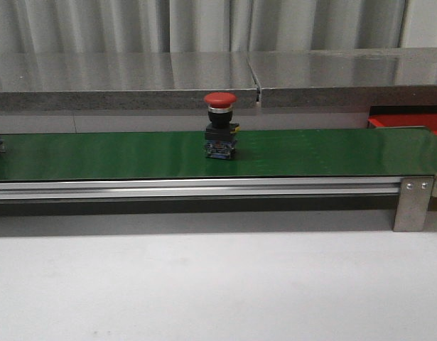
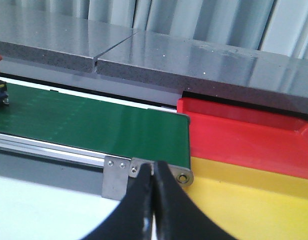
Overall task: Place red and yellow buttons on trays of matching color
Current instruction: 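Reach the right gripper down and grasp the red button at the belt end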
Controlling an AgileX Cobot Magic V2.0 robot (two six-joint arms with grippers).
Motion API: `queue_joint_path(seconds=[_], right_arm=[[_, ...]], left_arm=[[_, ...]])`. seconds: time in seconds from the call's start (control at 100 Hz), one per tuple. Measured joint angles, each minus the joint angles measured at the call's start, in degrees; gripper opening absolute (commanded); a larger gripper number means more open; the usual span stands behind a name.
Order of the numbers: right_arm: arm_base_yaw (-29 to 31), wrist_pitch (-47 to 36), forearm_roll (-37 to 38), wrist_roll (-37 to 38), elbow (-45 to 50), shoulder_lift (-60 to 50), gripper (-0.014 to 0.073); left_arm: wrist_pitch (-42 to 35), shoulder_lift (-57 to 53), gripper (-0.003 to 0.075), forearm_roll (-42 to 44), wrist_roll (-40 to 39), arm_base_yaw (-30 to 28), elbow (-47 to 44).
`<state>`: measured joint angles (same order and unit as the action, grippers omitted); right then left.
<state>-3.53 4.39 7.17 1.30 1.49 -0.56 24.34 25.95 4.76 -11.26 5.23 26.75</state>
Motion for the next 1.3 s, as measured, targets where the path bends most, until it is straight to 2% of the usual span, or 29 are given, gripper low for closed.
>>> queue_joint_path(seconds=[0.05, 0.1, 0.27, 0.38, 0.49, 0.63, 0.97, 1.15, 1.3], right_arm=[[0.0, -1.02, 0.0, 0.0, 0.0, 0.0, -0.0068], [0.0, -2.33, 0.0, 0.0, 0.0, 0.0, -0.0068], [0.0, -8.33, 0.0, 0.0, 0.0, 0.0, -0.0068], [0.0, -7.84, -0.12, 0.0, -1.2, 0.0, -0.0068], [0.0, -3.15, -0.55, 0.0, -6.0, 0.56, -0.0068], [0.0, 5.59, -0.91, 0.0, -15.04, 6.8, -0.0068], [0.0, 30.32, -1.98, 0.06, -41.07, 34.11, -0.0068], [0.0, 33.76, -2.03, 0.06, -50.86, 46.51, -0.0068], [0.0, 32.15, -2.03, 0.06, -52.96, 53.43, -0.0066]], left_arm=[[0.0, -1.6, 0.0061, 0.0, 0.0, 0.0, -1.21], [0.0, -2.9, -0.0018, 0.0, 0.0, 0.0, -2.02], [0.0, -3.65, -0.0019, 0.0, 0.0, 0.0, -3.01], [0.0, -3.65, -0.0019, 0.0, 0.0, 0.0, -3.01], [0.0, -3.65, -0.0019, -0.1, 0.0, 0.0, -3.01], [0.0, -3.65, -0.0019, -0.1, 0.0, 0.0, -3.01], [0.0, -3.65, -0.0019, -0.1, 0.0, 0.0, -3.01], [0.0, -3.65, -0.0019, -0.1, 0.0, 0.0, -3.01], [0.0, -3.65, -0.0019, -0.1, 0.0, 0.0, -3.01]])
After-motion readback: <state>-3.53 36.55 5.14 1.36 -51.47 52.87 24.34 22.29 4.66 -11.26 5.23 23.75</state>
